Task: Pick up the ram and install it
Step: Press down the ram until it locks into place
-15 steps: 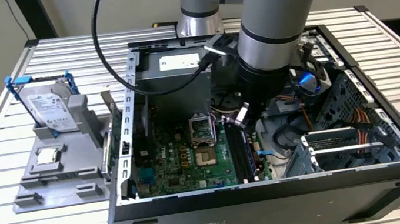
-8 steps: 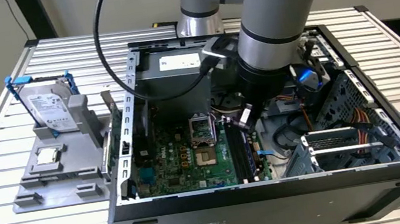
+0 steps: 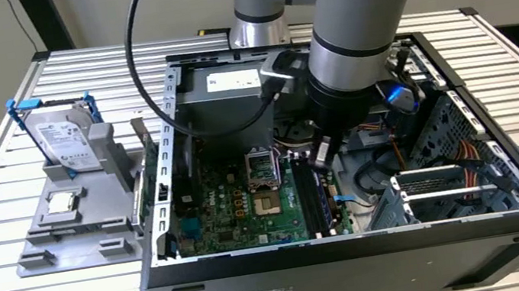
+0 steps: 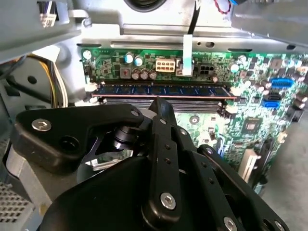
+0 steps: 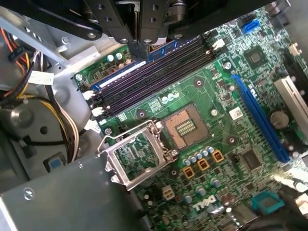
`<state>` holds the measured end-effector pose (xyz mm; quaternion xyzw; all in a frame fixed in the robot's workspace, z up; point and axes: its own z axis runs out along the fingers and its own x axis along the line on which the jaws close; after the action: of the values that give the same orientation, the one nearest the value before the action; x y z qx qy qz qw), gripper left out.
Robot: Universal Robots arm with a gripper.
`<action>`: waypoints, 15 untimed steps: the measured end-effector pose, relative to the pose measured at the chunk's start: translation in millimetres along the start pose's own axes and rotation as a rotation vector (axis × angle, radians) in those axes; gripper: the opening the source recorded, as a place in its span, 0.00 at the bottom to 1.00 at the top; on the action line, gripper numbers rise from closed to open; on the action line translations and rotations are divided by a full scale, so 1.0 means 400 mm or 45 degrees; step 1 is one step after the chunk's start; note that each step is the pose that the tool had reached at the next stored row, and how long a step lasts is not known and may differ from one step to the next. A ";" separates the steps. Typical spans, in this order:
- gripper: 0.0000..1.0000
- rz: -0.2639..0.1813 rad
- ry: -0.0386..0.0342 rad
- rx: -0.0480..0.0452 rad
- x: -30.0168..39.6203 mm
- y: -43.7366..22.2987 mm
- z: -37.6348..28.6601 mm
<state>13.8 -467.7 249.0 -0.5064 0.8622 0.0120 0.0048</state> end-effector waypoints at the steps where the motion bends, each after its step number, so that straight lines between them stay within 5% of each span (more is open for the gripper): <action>1: 0.00 -0.018 0.0003 -0.001 0.000 0.000 0.000; 15: 0.00 -0.228 0.0064 -0.010 0.000 -0.001 0.000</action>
<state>14.1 -467.7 249.0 -0.5815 0.8134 0.0135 0.0018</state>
